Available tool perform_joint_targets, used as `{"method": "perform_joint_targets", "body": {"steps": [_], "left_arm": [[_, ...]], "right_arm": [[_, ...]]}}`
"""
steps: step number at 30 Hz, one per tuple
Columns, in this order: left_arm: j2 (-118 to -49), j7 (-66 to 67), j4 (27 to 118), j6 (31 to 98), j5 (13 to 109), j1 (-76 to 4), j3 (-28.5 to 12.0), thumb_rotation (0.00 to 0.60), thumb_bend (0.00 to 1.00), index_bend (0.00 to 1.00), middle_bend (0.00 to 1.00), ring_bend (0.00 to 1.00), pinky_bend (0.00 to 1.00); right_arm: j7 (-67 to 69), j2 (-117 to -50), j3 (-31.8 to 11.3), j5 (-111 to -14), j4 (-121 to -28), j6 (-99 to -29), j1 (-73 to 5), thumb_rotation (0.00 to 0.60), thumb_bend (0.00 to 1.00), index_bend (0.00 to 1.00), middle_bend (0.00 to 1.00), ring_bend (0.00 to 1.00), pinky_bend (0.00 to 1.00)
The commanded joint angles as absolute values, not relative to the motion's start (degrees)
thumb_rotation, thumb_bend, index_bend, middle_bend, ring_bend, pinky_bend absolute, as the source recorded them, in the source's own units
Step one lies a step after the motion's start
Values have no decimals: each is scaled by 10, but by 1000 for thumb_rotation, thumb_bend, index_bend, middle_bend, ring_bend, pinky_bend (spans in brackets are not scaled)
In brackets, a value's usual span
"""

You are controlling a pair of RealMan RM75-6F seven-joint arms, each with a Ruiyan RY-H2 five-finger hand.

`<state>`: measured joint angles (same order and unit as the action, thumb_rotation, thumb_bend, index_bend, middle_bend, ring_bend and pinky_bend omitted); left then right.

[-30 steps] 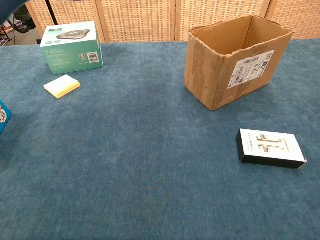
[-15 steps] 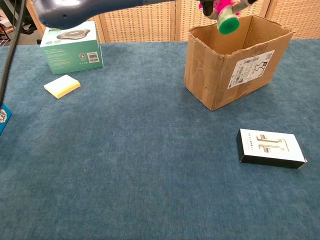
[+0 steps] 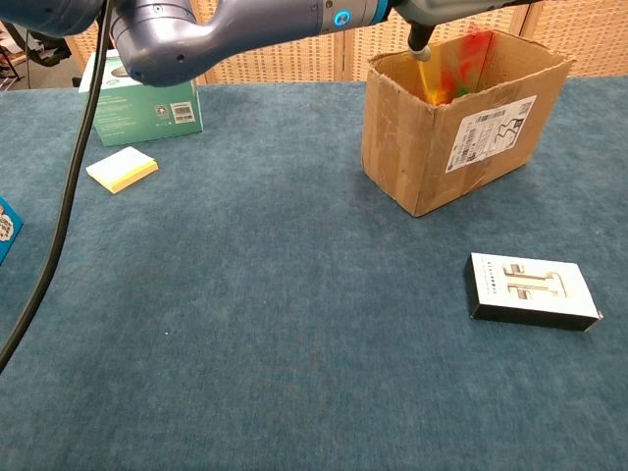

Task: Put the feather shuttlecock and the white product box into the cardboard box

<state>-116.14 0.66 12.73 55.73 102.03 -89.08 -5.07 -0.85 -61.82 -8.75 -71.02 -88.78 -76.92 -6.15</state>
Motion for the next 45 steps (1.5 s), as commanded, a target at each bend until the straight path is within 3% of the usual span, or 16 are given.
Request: {"method": "perform_joint_targets", "body": {"steps": [1, 9, 16, 25, 33, 38, 45], "left_arm": [[-1159, 7, 137, 575, 1007, -890, -52, 600, 0, 0, 0, 0, 169], [-1097, -20, 195, 667, 980, -847, -57, 600, 0, 0, 0, 0, 169], [-964, -44, 307, 749, 971, -745, -36, 600, 0, 0, 0, 0, 169], [-768, -59, 546, 848, 943, -550, 15, 600, 0, 0, 0, 0, 169], [-640, -20, 788, 864, 862, -402, 47, 600, 0, 0, 0, 0, 135], [-605, -30, 880, 862, 826, -340, 63, 600, 0, 0, 0, 0, 12], [-619, -52, 927, 908, 771, -240, 56, 600, 0, 0, 0, 0, 0]], "right_arm": [[-9, -619, -87, -711, -888, -769, -62, 600, 0, 0, 0, 0, 0], [-15, -620, -83, -717, -891, -770, -62, 600, 0, 0, 0, 0, 0], [-32, -625, -75, -730, -900, -772, -63, 600, 0, 0, 0, 0, 0], [-66, -631, -68, -742, -913, -775, -68, 600, 0, 0, 0, 0, 0], [-90, -606, -52, -783, -926, -741, -93, 600, 0, 0, 0, 0, 0], [-79, -581, -39, -813, -946, -697, -119, 600, 0, 0, 0, 0, 0], [-78, -557, -23, -852, -1003, -586, -189, 600, 0, 0, 0, 0, 0]]}}
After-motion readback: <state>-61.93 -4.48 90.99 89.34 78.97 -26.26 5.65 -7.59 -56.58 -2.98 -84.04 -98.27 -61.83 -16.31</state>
